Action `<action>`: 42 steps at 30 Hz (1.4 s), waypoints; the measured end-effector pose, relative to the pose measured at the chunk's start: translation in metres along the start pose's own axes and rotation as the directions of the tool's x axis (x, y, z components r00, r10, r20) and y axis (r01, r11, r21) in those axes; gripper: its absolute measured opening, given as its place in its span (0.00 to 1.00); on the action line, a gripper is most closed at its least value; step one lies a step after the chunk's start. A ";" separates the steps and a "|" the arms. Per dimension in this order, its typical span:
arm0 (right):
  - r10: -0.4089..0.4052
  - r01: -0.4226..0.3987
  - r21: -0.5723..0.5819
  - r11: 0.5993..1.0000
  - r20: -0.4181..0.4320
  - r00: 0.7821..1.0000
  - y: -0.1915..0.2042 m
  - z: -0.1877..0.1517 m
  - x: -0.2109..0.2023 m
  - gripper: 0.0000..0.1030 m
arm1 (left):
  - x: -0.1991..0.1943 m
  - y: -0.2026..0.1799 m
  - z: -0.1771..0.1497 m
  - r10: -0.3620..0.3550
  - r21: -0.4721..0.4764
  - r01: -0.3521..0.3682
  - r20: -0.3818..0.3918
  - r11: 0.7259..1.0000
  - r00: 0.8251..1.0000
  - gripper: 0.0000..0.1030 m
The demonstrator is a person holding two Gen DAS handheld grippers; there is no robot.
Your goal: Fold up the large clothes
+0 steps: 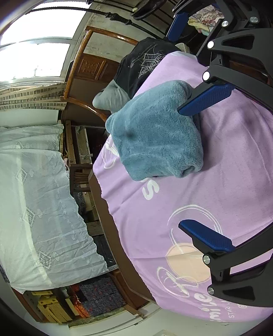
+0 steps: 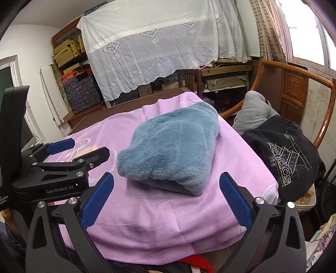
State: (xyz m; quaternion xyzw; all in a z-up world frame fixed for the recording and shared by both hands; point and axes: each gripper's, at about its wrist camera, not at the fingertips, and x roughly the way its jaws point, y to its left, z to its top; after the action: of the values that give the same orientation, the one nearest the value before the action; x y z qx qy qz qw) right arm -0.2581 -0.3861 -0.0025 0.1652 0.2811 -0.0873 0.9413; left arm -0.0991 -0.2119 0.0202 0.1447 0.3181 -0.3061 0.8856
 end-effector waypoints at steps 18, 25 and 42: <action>0.015 -0.015 -0.011 1.000 -0.020 1.000 0.004 -0.004 0.005 0.95 | 0.007 0.001 -0.007 0.035 0.010 -0.035 -0.027 0.999 0.999 0.97; 0.020 -0.020 -0.013 1.000 -0.027 0.999 0.005 -0.005 0.007 0.95 | 0.005 0.003 -0.010 0.044 0.004 -0.043 -0.024 0.999 0.999 0.97; 0.039 -0.039 -0.009 0.999 -0.021 0.999 0.006 -0.005 0.003 0.95 | -0.004 0.001 -0.011 0.077 0.009 -0.077 0.025 0.997 0.997 0.96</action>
State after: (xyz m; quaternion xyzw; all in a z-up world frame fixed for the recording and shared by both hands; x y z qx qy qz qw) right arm -0.2564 -0.3793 -0.0069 0.1672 0.2882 -0.0660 0.9405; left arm -0.1064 -0.2039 0.0144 0.1572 0.2996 -0.2750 0.8999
